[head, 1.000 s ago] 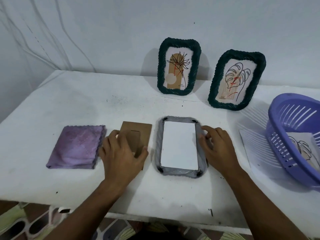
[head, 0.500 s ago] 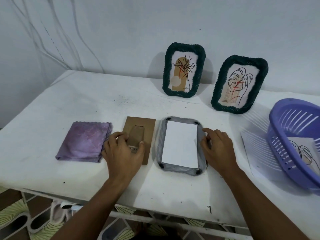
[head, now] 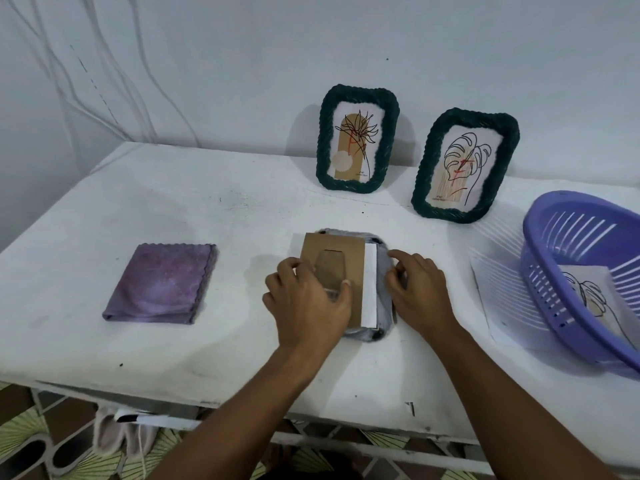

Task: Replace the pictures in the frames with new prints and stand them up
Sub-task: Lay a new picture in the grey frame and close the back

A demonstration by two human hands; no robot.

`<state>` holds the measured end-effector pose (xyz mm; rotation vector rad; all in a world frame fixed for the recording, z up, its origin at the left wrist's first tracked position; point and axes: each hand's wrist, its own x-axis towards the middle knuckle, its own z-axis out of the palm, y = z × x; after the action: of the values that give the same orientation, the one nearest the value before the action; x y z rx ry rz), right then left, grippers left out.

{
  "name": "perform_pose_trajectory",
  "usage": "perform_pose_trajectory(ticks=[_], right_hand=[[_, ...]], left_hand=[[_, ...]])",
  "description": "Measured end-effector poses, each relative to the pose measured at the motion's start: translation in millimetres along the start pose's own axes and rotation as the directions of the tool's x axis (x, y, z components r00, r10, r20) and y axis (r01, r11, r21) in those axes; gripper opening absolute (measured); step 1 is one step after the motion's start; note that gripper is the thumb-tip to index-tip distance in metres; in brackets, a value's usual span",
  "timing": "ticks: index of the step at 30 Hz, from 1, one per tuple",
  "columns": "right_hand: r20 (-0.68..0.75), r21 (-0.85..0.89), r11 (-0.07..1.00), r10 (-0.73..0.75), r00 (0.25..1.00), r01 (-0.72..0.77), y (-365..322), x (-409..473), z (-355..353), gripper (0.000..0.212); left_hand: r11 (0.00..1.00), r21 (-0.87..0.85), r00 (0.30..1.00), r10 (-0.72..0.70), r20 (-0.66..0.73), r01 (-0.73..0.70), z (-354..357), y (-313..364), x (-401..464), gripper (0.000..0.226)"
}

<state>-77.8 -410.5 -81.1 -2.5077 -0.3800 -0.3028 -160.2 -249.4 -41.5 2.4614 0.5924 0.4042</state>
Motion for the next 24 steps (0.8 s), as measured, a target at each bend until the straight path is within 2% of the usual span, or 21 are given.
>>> perform_pose_trajectory(ticks=[6, 24], right_hand=[[0.007, 0.003, 1.000, 0.022, 1.000, -0.022, 0, -1, 1, 0.030], [0.038, -0.017, 0.999, 0.044, 0.998, -0.043, -2, -2, -2, 0.033]], left_hand=[[0.998, 0.028, 0.998, 0.058, -0.012, -0.057, 14, 6, -9, 0.055], [0.989, 0.142, 0.999, 0.049, -0.022, -0.046, 34, 13, -5, 0.057]])
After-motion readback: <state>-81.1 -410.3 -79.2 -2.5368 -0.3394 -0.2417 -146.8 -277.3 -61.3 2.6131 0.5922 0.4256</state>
